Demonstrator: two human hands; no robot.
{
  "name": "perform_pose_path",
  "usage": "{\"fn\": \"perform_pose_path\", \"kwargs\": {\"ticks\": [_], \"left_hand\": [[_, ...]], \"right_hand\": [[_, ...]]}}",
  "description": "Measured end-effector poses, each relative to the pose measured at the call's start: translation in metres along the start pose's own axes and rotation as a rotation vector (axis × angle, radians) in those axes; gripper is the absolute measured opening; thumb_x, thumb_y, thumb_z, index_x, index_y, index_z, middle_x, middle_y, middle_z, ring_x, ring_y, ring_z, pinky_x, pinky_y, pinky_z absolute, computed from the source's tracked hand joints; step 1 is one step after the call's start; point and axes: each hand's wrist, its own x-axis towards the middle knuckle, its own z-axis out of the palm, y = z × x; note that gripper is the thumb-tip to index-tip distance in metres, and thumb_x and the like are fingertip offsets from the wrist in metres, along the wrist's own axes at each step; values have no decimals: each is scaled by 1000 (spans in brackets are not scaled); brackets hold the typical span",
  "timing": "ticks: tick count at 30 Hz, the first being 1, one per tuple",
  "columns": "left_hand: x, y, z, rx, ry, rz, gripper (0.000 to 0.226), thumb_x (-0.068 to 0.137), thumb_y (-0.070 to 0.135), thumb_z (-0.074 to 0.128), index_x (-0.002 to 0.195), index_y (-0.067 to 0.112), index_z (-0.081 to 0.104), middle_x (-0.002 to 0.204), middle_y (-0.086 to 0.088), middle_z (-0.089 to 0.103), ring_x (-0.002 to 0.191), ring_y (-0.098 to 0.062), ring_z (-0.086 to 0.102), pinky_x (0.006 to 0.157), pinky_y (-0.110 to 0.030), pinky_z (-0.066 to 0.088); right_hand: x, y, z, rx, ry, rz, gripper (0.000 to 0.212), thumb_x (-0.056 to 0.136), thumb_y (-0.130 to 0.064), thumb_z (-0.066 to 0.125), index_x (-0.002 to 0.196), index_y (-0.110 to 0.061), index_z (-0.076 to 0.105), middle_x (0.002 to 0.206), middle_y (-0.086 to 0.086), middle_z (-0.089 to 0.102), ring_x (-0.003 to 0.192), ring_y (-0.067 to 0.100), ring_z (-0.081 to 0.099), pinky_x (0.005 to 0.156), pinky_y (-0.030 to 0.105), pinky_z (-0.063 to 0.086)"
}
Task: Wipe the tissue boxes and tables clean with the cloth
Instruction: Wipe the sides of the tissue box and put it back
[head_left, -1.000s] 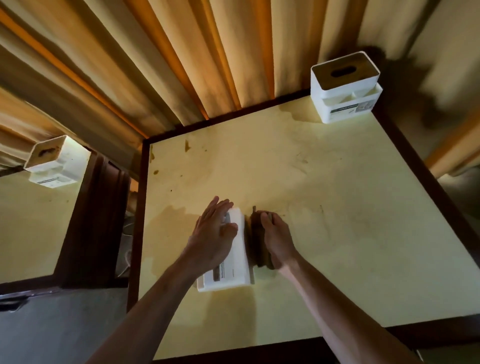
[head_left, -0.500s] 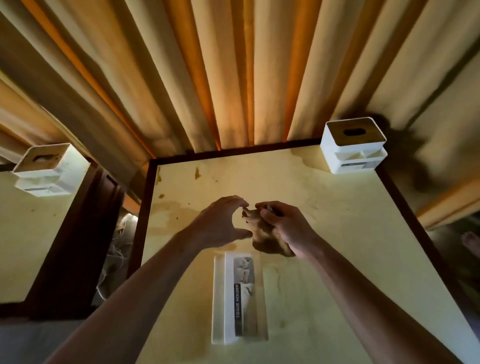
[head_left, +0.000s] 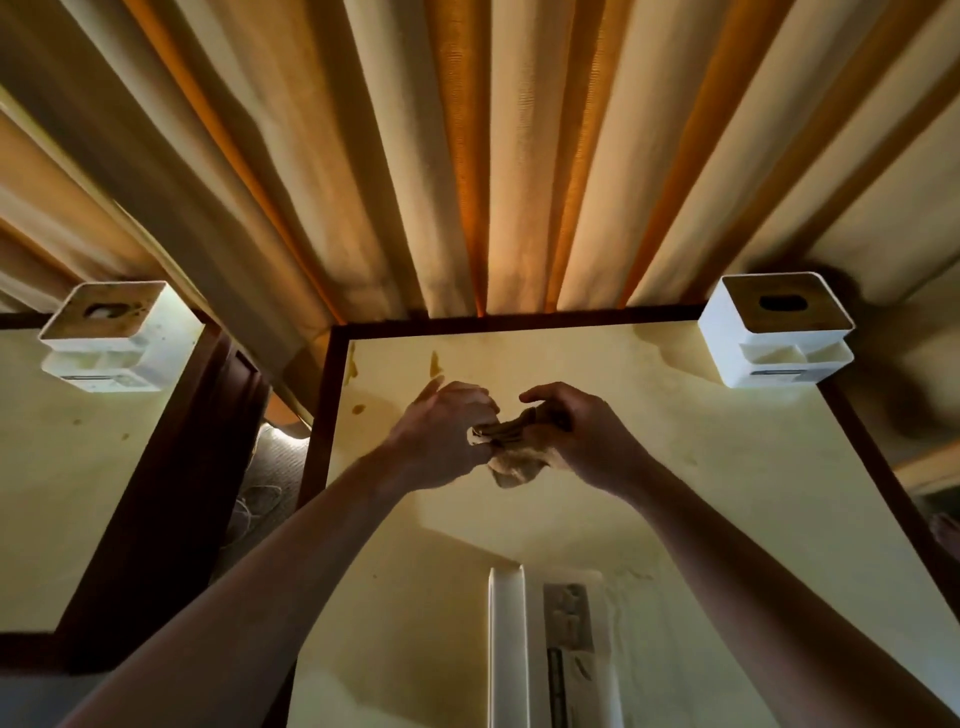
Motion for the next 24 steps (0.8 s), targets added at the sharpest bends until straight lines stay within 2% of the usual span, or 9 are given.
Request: {"fn": "perform_pose_path", "kwargs": {"ticks": [2,5,7,10,13,17,21,24], "left_hand": [[-2,-12,-2,52,-9,-12,29,95,41,62,116,23,67,127,7,62,131,-11,43,120,-36,8],[-3,-26,-5,154,-41,-26,26,98,42,55,112,23,65,115,6,67,118,-12,52,122,-39,9],[-5,-35,-7,242,-43,-4,27,99,41,53,115,22,64,113,6,68,112,-13,57,118,-38,19],[-10,-55,-4,354,-57,38,27,102,37,49,119,20,61,109,4,68,99,-15,62,96,-34,43],[-19,-84,4,441,-106,72,25,103,29,41,119,20,57,110,3,65,101,-17,63,79,-35,49],[-24,-124,14,416,-189,70,27,100,17,45,124,17,58,118,0,63,110,-22,61,85,-39,50],[-14,-154,5,353,-171,-26,22,98,22,49,117,16,57,111,-2,63,100,-24,64,82,-39,53],[-3,-173,-10,314,-146,-105,21,97,24,52,115,15,58,110,-3,64,99,-25,65,84,-40,54]], "right_hand": [[7,1,6,-204,-3,-55,27,90,-16,68,116,-19,63,100,-1,71,93,13,65,80,28,55],[19,3,21,-542,-40,-248,17,95,-19,61,112,-15,65,102,2,68,90,17,62,78,32,52],[28,5,33,-687,-71,-323,21,97,-18,56,116,-13,62,108,4,65,97,20,60,79,33,51],[45,7,50,-848,-130,-364,28,95,-12,55,122,-12,58,114,7,62,104,23,57,76,34,49],[64,8,69,-949,-218,-363,33,92,-8,57,125,-10,55,116,9,58,103,25,58,74,34,50],[92,5,88,-1028,-272,-351,35,92,-7,56,126,-12,54,116,7,54,104,24,57,74,34,50],[125,-4,104,-1077,-285,-391,31,93,-12,55,124,-11,53,115,8,57,106,23,56,75,34,50],[151,-14,113,-1077,-265,-435,36,95,-17,55,129,-10,49,117,10,61,105,25,61,77,36,52]]}}
